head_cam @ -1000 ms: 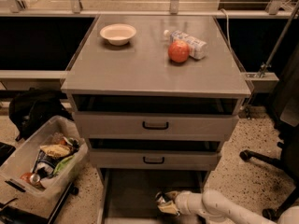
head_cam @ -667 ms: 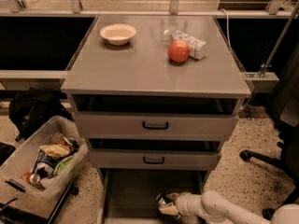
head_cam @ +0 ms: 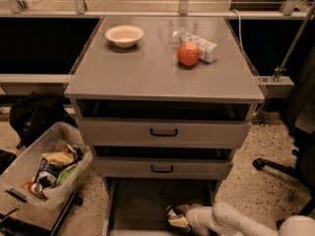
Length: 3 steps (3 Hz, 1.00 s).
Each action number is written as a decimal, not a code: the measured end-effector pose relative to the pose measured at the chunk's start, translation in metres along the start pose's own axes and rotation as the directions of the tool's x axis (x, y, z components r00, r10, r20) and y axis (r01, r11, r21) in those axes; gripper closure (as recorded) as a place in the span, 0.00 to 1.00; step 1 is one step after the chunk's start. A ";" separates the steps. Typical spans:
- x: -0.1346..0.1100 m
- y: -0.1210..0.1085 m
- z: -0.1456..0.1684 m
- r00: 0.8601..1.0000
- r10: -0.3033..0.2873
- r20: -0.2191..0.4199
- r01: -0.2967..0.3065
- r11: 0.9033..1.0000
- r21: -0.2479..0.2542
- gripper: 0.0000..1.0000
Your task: Place redbull can into bottom drawer
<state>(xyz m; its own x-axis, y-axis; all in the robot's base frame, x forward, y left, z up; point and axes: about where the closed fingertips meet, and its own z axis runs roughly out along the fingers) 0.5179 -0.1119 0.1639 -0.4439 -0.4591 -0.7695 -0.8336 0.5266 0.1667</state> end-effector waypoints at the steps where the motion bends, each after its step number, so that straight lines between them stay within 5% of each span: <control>1: 0.000 0.000 0.000 1.000 0.000 0.000 0.000 1.000 0.000 0.58; 3: 0.000 0.000 0.000 1.000 0.000 0.000 0.000 1.000 0.000 0.12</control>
Offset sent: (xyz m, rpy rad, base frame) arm 0.0000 0.0000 0.0000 0.0000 0.0000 0.0000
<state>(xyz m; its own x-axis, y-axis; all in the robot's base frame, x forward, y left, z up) 0.5178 -0.1118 0.1639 -0.4439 -0.4591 -0.7695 -0.8337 0.5265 0.1668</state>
